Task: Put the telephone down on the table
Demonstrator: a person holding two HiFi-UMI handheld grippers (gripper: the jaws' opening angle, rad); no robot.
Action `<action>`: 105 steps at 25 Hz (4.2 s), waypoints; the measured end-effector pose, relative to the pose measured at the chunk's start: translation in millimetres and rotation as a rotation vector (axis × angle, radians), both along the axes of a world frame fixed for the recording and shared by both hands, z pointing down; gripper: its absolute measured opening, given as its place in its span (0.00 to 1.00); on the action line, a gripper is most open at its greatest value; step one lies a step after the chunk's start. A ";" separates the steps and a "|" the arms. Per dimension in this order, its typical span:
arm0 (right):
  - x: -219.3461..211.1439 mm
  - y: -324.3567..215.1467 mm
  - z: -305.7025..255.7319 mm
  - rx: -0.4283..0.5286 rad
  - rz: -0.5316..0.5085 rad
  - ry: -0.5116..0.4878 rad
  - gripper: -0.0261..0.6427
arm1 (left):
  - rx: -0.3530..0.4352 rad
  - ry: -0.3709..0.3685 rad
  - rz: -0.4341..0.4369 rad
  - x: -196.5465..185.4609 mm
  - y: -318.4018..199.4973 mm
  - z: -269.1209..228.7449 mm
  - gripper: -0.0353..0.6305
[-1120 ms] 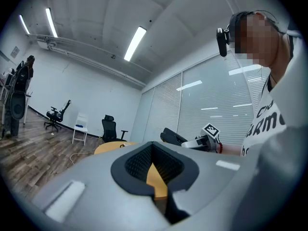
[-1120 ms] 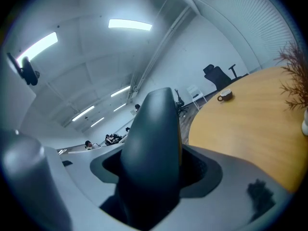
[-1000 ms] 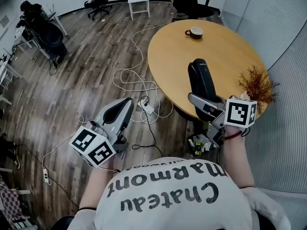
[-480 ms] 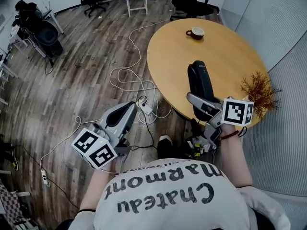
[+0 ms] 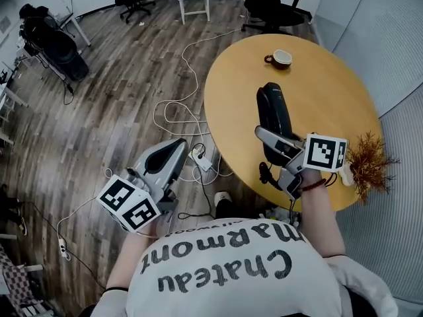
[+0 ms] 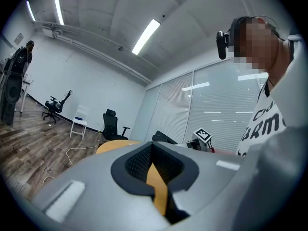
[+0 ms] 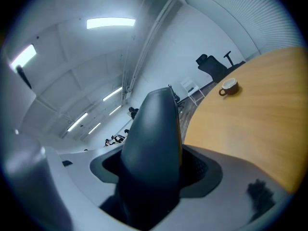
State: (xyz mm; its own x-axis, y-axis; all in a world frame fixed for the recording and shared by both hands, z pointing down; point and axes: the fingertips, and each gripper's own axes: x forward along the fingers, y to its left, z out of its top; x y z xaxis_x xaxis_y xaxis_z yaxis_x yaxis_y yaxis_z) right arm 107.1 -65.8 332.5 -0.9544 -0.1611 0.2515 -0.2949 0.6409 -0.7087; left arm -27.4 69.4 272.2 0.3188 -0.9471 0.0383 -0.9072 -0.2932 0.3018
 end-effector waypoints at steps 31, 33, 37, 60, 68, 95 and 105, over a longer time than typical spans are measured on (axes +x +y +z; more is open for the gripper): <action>1.6 -136.5 50.0 -0.083 0.170 -0.009 0.54 | -0.164 -0.035 0.445 58.0 -246.3 45.8 0.06; -4.8 -135.3 54.4 -0.089 0.207 0.002 0.54 | -0.161 -0.021 0.488 51.2 -250.4 52.0 0.06; -23.1 -131.2 62.0 -0.082 0.276 0.024 0.54 | -0.159 -0.004 0.570 31.3 -256.0 65.4 0.06; -155.1 -204.6 43.9 -0.121 0.634 0.093 0.54 | -0.178 0.078 0.910 -109.1 -322.8 71.7 0.06; -157.5 -208.1 44.8 -0.143 0.681 0.142 0.54 | -0.201 0.108 0.928 -118.6 -321.1 84.6 0.06; -160.9 -311.0 175.8 -0.344 0.561 0.332 0.54 | -0.376 0.105 0.872 -90.9 -378.2 182.0 0.06; -155.7 -318.7 203.4 -0.390 0.542 0.361 0.54 | -0.433 0.143 0.842 -87.5 -386.4 203.6 0.06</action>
